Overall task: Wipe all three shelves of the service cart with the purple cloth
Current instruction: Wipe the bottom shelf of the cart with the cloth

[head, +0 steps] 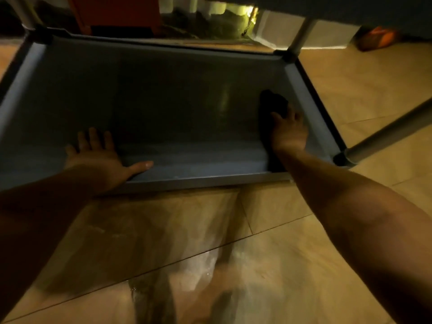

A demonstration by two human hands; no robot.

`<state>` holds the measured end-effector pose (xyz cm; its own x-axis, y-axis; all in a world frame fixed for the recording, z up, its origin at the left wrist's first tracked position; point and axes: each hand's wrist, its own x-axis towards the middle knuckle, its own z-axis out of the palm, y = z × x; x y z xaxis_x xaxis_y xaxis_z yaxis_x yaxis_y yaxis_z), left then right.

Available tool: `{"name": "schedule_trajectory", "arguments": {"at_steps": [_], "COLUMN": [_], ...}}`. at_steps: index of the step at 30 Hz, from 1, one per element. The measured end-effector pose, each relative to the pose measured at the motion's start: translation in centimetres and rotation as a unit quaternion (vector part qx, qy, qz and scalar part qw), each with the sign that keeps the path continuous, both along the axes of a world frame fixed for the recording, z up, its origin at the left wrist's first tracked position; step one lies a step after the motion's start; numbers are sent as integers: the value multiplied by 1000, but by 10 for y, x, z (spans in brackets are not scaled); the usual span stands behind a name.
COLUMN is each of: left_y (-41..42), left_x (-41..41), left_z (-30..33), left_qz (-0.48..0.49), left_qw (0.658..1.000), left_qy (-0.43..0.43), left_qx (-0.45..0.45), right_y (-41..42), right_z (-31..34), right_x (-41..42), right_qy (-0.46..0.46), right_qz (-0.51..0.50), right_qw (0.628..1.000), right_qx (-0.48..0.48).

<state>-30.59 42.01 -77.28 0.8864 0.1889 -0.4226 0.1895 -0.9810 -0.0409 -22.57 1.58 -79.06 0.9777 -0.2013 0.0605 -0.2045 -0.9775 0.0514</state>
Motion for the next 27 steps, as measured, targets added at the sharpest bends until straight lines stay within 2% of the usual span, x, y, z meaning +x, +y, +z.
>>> {"name": "schedule_trajectory", "arguments": {"at_steps": [3,5,7,10,12,14,17,20,24,27], "left_y": [-3,-13,-41,-104,-140,-156,-149,-144,-143,-143], "left_x": [4,12,28,49,59,61,56,58,66,68], "left_z": [8,13,15,15,9,4,-2,-11,-15,-13], "left_qz": [-10,-48,-83,-77,-69,-47,-30,-58,-64,-65], "left_qw": [1000,998,995,996,994,992,995,995,992,990], "left_qy": [8,-23,-45,-2,27,44,45,28,109,122], "left_qx": [4,-14,-35,-51,-80,-105,-86,-83,-19,-36], "right_y": [-9,3,26,83,117,143,182,216,236,208], "right_z": [5,11,17,22,24,21,16,14,-8,-7], "right_x": [-4,10,29,57,78,92,109,125,140,161], "right_qy": [1,-35,-104,-138,-131,-115,-106,-76,51,50], "right_qz": [-58,-63,2,151,231,278,322,346,352,313], "right_qw": [998,996,990,968,951,944,929,920,931,947], "right_qx": [3,52,98,147,160,133,147,168,75,49]}}
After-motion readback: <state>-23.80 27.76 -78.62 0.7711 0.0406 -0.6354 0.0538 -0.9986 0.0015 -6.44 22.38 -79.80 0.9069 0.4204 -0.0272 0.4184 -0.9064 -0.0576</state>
